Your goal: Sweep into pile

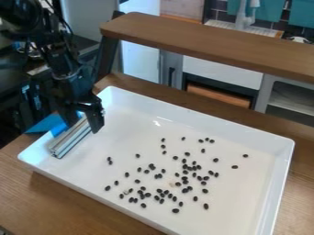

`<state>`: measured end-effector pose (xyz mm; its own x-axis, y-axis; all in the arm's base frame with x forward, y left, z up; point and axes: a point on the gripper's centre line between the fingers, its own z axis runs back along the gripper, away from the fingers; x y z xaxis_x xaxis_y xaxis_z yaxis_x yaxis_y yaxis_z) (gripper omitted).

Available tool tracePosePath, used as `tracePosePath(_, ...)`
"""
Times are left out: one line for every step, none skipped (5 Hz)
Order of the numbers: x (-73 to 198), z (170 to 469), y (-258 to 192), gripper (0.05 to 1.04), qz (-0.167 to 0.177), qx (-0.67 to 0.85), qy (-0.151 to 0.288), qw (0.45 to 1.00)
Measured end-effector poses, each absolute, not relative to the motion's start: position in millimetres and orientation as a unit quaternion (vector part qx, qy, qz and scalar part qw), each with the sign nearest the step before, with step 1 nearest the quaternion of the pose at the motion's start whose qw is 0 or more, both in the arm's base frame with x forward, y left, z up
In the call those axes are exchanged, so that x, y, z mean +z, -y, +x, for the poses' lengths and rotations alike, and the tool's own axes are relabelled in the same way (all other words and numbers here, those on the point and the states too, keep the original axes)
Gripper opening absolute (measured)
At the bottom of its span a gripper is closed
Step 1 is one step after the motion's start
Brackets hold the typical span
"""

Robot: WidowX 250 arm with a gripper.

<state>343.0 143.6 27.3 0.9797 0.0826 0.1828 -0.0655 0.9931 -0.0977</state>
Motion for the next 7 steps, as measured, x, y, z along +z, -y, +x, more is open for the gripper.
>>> tracePosePath(27.4,342.9,-145.9,0.999,-0.039,0.042,0.093,0.994)
tracePosePath(29.5,345.0,-149.2,0.999,-0.03,0.045,0.095,0.994)
tracePosePath(22.3,343.4,-153.3,0.999,-0.006,0.045,0.08,0.996)
tracePosePath(16.2,347.5,-154.8,0.999,0.01,0.042,0.071,0.997)
tracePosePath(8.8,346.3,-156.4,0.956,0.015,0.044,0.063,0.997)
tracePosePath(7.6,345.7,-157.0,0.672,0.014,0.04,0.062,0.997)
tracePosePath(2.0,336.9,-149.4,0.381,-0.003,0.028,0.051,0.998)
